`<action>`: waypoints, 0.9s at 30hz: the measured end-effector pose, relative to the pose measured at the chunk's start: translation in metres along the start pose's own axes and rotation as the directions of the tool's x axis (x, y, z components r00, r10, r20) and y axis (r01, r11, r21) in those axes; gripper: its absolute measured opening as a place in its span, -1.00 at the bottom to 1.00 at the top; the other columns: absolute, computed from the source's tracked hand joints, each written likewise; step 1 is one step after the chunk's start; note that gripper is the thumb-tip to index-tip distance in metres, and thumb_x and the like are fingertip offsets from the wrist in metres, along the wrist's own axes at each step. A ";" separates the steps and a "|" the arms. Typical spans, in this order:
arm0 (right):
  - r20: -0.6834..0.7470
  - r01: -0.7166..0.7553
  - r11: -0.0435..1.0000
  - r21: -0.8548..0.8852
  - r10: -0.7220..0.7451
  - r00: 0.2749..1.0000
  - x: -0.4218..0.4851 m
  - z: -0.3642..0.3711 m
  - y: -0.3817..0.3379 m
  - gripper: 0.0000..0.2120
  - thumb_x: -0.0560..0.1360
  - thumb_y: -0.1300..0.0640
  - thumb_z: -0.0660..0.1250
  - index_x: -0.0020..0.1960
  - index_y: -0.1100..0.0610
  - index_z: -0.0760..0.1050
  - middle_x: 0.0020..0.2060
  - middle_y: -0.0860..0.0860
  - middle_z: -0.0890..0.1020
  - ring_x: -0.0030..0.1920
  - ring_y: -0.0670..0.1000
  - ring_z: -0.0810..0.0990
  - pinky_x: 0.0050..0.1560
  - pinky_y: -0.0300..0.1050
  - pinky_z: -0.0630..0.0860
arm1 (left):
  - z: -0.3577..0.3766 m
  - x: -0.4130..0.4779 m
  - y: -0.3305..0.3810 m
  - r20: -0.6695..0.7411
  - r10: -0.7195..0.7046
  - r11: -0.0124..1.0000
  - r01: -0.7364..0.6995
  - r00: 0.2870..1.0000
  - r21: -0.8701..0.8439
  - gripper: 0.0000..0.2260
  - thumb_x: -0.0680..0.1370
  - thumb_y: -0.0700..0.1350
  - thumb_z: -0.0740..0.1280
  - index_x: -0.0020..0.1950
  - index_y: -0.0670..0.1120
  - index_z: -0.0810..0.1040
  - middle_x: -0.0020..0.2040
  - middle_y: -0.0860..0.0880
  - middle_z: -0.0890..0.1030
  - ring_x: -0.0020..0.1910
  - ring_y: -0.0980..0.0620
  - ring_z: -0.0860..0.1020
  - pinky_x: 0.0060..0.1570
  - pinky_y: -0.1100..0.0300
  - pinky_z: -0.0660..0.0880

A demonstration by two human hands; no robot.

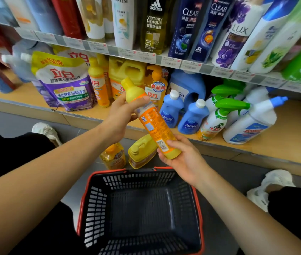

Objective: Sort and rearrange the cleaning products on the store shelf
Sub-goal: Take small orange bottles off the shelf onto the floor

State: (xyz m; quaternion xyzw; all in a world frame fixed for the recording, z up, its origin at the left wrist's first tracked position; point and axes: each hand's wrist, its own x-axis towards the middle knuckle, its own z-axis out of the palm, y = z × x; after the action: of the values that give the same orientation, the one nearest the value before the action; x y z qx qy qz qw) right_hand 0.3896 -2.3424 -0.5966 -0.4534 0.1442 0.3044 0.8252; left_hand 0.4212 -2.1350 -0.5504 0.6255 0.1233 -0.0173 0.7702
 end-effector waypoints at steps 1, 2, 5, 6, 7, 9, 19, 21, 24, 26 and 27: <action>0.006 -0.004 1.000 0.004 0.004 1.000 0.001 -0.001 -0.001 -0.58 0.43 0.20 0.43 0.27 0.18 0.46 0.04 0.20 0.67 -0.06 0.18 0.66 -0.16 -0.01 0.63 | -0.001 0.000 0.002 0.010 -0.016 0.999 0.017 1.000 -0.044 -0.74 0.50 -0.07 0.45 0.17 0.02 0.57 0.02 0.05 0.71 0.01 0.04 0.66 0.08 0.08 0.58; 0.012 -0.014 1.000 -0.010 0.014 1.000 0.001 -0.002 -0.002 -0.58 0.44 0.11 0.43 0.27 0.15 0.48 0.02 0.17 0.68 -0.07 0.16 0.67 -0.18 -0.03 0.63 | -0.002 0.001 0.003 0.025 -0.031 0.995 0.033 0.999 -0.091 -0.75 0.46 -0.08 0.42 0.13 0.02 0.57 0.00 0.05 0.70 0.02 0.03 0.65 0.08 0.09 0.58; 0.009 -0.066 0.995 -0.079 0.067 0.998 0.003 -0.005 -0.004 -0.49 0.44 -0.13 0.40 0.29 0.11 0.52 -0.04 0.14 0.69 -0.13 0.12 0.70 -0.22 -0.05 0.62 | -0.006 0.003 0.002 0.085 -0.030 0.988 0.043 0.996 -0.146 -0.68 0.45 -0.19 0.34 0.20 -0.05 0.54 0.12 -0.08 0.68 0.10 -0.10 0.65 0.17 -0.02 0.58; 0.009 -0.082 0.992 -0.098 0.083 0.997 0.004 -0.006 -0.004 -0.45 0.43 -0.18 0.39 0.30 0.12 0.52 -0.04 0.16 0.69 -0.13 0.10 0.69 -0.21 -0.05 0.62 | -0.006 0.004 0.002 0.085 -0.025 0.989 0.037 0.996 -0.146 -0.64 0.49 -0.24 0.35 0.28 -0.09 0.51 0.17 -0.12 0.67 0.13 -0.13 0.65 0.18 -0.05 0.59; 0.012 -0.093 0.989 -0.117 0.095 0.995 0.005 -0.006 -0.004 -0.42 0.42 -0.22 0.37 0.30 0.13 0.52 -0.04 0.18 0.69 -0.12 0.09 0.68 -0.20 -0.05 0.62 | -0.006 0.003 0.003 0.073 -0.025 0.989 0.035 0.997 -0.147 -0.61 0.52 -0.26 0.37 0.34 -0.13 0.48 0.18 -0.14 0.67 0.13 -0.14 0.66 0.16 -0.06 0.61; 0.014 -0.103 0.984 -0.149 0.106 0.994 0.006 -0.005 -0.003 -0.38 0.42 -0.26 0.35 0.31 0.13 0.53 -0.01 0.19 0.68 -0.10 0.09 0.67 -0.19 -0.05 0.61 | -0.007 0.003 0.003 0.040 -0.024 0.989 0.030 0.999 -0.146 -0.58 0.53 -0.25 0.43 0.37 -0.15 0.45 0.15 -0.13 0.69 0.09 -0.11 0.69 0.07 -0.02 0.64; 0.115 0.284 0.725 -0.627 -0.275 0.955 0.012 0.002 0.000 -0.48 0.40 -0.16 0.49 0.32 -0.07 0.52 0.15 -0.09 0.68 0.16 -0.07 0.65 0.17 -0.07 0.53 | 0.002 -0.012 0.000 0.015 0.108 0.984 -0.110 0.994 0.140 -0.61 0.43 -0.14 0.56 0.22 -0.10 0.57 0.12 -0.08 0.70 0.05 -0.05 0.69 -0.12 0.13 0.64; 0.163 0.369 0.546 -0.752 -0.388 0.907 0.012 0.005 0.002 -0.35 0.28 -0.21 0.54 0.33 -0.22 0.44 0.16 -0.12 0.65 0.15 -0.08 0.64 0.14 -0.10 0.56 | 0.008 -0.016 0.002 0.019 0.158 0.969 -0.159 0.987 0.190 -0.58 0.41 -0.15 0.58 0.21 -0.12 0.55 0.11 -0.12 0.69 0.03 -0.13 0.68 -0.16 0.13 0.64; 0.218 0.483 0.461 -0.744 -0.516 0.829 0.012 0.009 0.001 -0.32 0.26 -0.22 0.55 0.29 -0.42 0.33 0.22 -0.18 0.59 0.20 -0.15 0.60 0.14 -0.19 0.58 | 0.015 -0.021 0.003 0.078 0.204 0.943 -0.217 0.976 0.252 -0.57 0.40 -0.18 0.60 0.20 -0.17 0.55 0.07 -0.19 0.68 -0.04 -0.17 0.67 -0.20 0.05 0.67; 0.239 0.528 0.447 -0.722 -0.555 0.797 0.012 0.009 0.001 -0.34 0.30 -0.14 0.57 0.31 -0.38 0.35 0.22 -0.13 0.60 0.21 -0.10 0.60 0.16 -0.09 0.60 | 0.017 -0.024 0.004 0.123 0.205 0.929 -0.233 0.971 0.287 -0.59 0.40 -0.17 0.59 0.18 -0.19 0.57 0.07 -0.26 0.65 -0.12 -0.12 0.65 -0.18 -0.04 0.65; 0.247 0.538 0.451 -0.712 -0.556 0.794 0.013 0.007 0.002 -0.34 0.32 -0.09 0.58 0.33 -0.32 0.37 0.21 -0.11 0.61 0.20 -0.09 0.62 0.16 -0.04 0.61 | 0.017 -0.025 0.005 0.141 0.198 0.930 -0.232 0.970 0.286 -0.61 0.42 -0.14 0.59 0.17 -0.19 0.58 0.08 -0.30 0.63 -0.12 -0.10 0.62 -0.16 -0.05 0.65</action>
State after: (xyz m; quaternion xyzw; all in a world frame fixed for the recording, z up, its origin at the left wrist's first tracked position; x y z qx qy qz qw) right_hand 0.3982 -2.3312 -0.6003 -0.7774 -0.1398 0.0492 0.6113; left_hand 0.4010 -2.1532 -0.5377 0.7431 0.0073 0.0144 0.6690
